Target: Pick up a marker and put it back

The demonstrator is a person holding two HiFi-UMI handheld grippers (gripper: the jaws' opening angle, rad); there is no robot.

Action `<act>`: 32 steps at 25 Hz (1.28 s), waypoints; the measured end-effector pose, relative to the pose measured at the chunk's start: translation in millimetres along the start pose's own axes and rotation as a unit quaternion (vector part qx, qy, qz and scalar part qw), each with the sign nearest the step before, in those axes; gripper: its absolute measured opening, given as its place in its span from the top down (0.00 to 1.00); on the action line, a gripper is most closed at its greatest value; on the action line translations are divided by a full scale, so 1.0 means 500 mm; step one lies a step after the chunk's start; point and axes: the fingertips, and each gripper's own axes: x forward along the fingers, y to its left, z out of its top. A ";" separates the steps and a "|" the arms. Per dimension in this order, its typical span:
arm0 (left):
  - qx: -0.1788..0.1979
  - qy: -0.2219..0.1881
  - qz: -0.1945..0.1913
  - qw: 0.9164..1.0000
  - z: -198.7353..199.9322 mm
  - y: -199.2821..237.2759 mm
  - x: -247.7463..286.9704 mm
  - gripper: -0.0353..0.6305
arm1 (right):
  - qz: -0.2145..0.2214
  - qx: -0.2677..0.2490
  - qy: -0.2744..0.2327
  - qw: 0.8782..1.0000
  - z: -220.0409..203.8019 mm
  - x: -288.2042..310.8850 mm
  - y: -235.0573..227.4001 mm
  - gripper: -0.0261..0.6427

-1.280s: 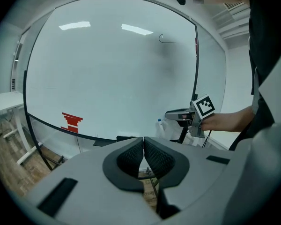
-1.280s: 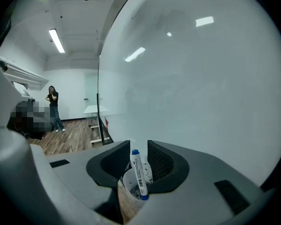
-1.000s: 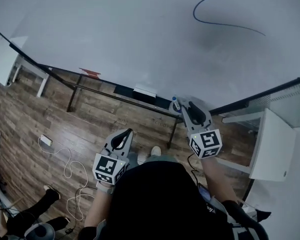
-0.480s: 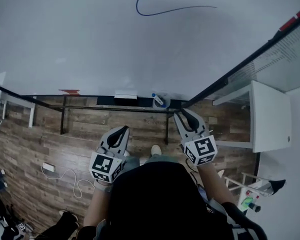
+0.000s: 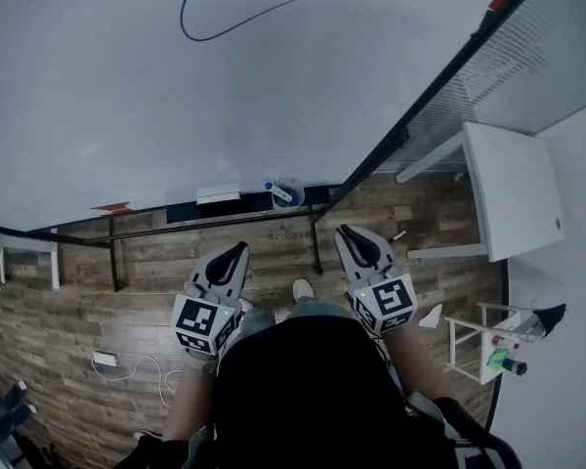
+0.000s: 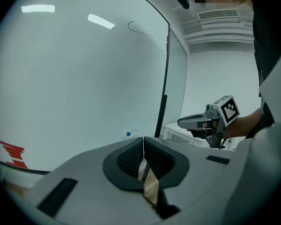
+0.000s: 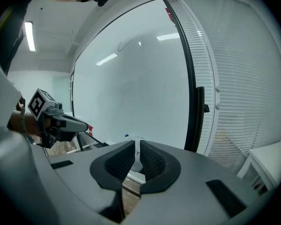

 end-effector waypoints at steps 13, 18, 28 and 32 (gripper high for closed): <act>0.001 -0.002 -0.018 1.000 0.024 -0.010 0.034 0.91 | -0.016 0.022 0.004 1.000 -0.019 -0.034 0.006 0.92; 0.003 -0.003 -0.020 1.000 0.023 -0.010 0.035 0.91 | -0.009 0.026 0.011 1.000 -0.030 -0.028 0.018 0.92; 0.001 0.000 -0.009 1.000 0.019 -0.004 0.025 0.91 | 0.004 0.028 0.014 1.000 -0.029 -0.017 0.023 0.92; -0.003 0.000 -0.002 1.000 0.016 -0.003 0.022 0.91 | 0.009 0.027 0.012 1.000 -0.026 -0.014 0.022 0.92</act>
